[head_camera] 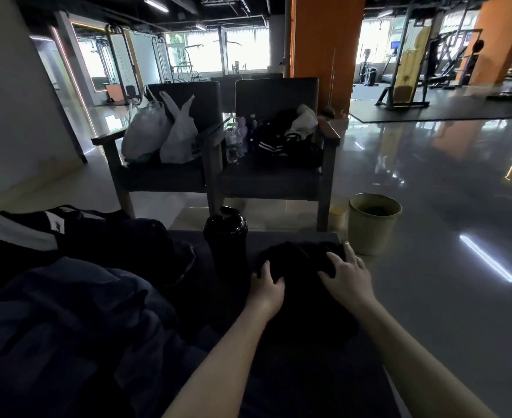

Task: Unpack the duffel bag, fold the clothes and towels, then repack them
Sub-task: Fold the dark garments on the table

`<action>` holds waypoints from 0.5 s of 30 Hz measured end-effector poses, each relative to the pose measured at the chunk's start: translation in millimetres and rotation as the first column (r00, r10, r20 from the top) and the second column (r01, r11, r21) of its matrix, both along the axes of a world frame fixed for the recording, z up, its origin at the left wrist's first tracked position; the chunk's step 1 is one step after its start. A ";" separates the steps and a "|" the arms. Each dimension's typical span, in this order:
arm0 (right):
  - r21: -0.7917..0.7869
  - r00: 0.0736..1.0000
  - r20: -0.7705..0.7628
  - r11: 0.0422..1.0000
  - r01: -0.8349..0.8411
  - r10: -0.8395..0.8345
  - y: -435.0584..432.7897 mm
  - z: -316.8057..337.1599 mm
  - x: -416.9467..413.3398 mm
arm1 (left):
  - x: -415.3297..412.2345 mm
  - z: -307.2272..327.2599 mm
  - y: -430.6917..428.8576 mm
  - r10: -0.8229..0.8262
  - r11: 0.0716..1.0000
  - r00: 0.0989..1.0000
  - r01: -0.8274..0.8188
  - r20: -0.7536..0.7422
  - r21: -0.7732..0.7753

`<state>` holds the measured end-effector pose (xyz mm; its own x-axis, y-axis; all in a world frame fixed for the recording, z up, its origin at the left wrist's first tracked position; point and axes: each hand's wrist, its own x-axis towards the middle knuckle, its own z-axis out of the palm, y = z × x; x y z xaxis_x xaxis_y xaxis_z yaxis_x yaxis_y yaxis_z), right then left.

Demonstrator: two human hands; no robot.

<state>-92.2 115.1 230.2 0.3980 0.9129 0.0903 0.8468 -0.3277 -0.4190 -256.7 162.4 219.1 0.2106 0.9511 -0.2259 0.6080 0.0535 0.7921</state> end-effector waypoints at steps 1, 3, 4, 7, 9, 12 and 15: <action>0.006 0.997 0.076 1.000 -0.022 0.021 0.4 -4.9 -3.5 | -0.1 -5.6 0.3 -0.013 1.000 0.999 0.013 -0.036 0.004; -0.010 0.992 0.092 0.996 -0.087 0.088 0.2 -14.3 -9.6 | -1.8 -13.1 1.8 -0.029 0.998 0.990 0.036 -0.138 0.049; -0.042 0.993 0.048 0.993 -0.106 0.108 -0.5 -18.7 -12.1 | -2.7 -15.8 2.6 -0.031 0.996 0.982 0.047 -0.186 0.078; -0.105 0.994 -0.044 0.989 -0.108 0.104 -4.0 -29.7 -12.4 | -3.1 -23.2 0.5 -0.043 0.989 0.960 0.080 -0.277 0.122; -0.121 0.993 -0.055 0.986 -0.113 0.107 -3.9 -31.1 -11.3 | -4.4 -26.6 -0.5 -0.045 0.987 0.950 0.091 -0.310 0.135; -0.159 0.995 -0.014 0.982 -0.100 0.099 -2.8 -27.1 -12.5 | -7.0 -26.8 -0.5 -0.053 0.981 0.946 0.110 -0.320 0.162; -0.122 0.977 0.172 0.987 -0.102 0.122 -14.3 -22.5 -24.7 | -13.3 -23.7 -9.7 -0.072 0.980 0.961 0.118 -0.268 0.161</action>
